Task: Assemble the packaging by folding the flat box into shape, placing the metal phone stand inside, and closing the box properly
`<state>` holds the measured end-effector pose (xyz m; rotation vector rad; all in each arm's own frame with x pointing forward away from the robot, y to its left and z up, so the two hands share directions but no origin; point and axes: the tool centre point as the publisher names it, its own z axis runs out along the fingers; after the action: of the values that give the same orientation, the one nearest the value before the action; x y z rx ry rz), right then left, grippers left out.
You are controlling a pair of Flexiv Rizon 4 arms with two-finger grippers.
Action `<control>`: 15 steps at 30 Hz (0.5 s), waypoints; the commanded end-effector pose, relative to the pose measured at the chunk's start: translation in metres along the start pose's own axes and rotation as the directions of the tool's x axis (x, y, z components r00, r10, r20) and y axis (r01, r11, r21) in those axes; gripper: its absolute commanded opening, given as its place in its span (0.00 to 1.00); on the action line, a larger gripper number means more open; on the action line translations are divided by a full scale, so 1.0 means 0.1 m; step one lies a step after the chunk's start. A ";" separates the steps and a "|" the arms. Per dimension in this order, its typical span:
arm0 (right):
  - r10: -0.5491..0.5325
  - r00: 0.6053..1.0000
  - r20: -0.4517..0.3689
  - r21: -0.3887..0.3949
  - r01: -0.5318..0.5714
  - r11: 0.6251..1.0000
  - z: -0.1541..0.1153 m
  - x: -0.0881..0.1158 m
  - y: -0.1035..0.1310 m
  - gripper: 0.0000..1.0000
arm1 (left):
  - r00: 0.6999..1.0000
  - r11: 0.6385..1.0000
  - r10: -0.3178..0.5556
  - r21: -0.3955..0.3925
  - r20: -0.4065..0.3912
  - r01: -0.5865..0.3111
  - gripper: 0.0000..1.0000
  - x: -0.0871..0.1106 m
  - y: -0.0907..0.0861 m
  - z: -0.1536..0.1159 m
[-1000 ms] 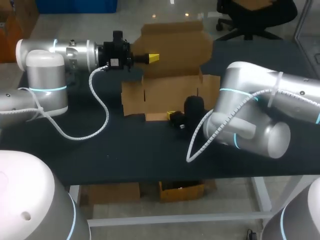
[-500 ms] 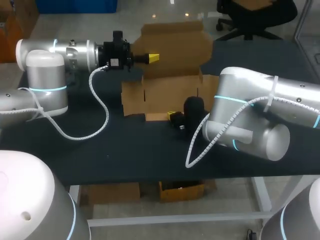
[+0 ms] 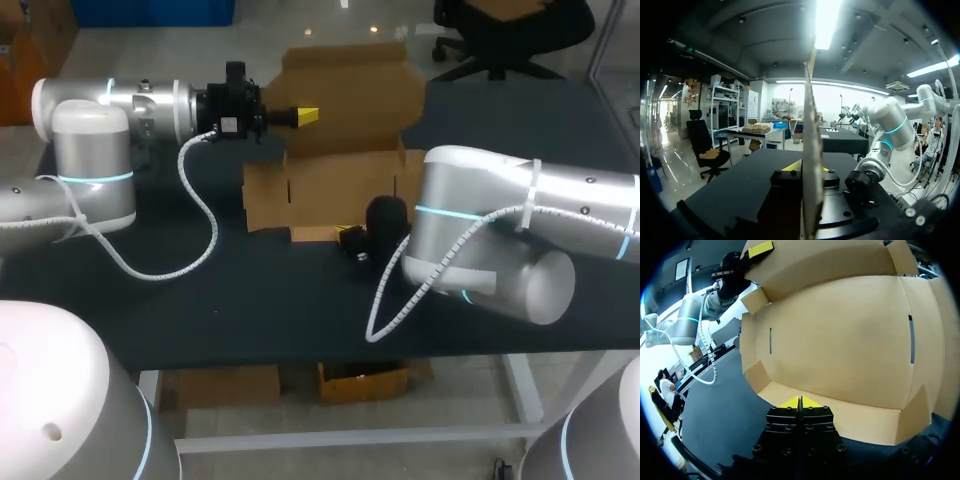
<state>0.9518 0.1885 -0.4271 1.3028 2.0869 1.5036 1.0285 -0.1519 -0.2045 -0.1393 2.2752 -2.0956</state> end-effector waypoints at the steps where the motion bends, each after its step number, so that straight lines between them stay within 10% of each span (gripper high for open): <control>1: 0.000 1.000 0.015 -0.004 0.000 1.000 0.06 0.03 -0.04 0.00 | 1.000 1.000 0.001 0.003 0.000 -0.001 0.00 0.01 0.03 0.00; 15: 0.000 1.000 0.015 -0.005 0.000 1.000 0.05 0.03 -0.05 0.00 | 1.000 1.000 0.001 0.003 0.000 -0.001 0.00 0.01 0.03 0.00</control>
<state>0.9510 0.1900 -0.4271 1.3075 2.0766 1.4974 1.0285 -0.1518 -0.2046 -0.1394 2.2753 -2.0954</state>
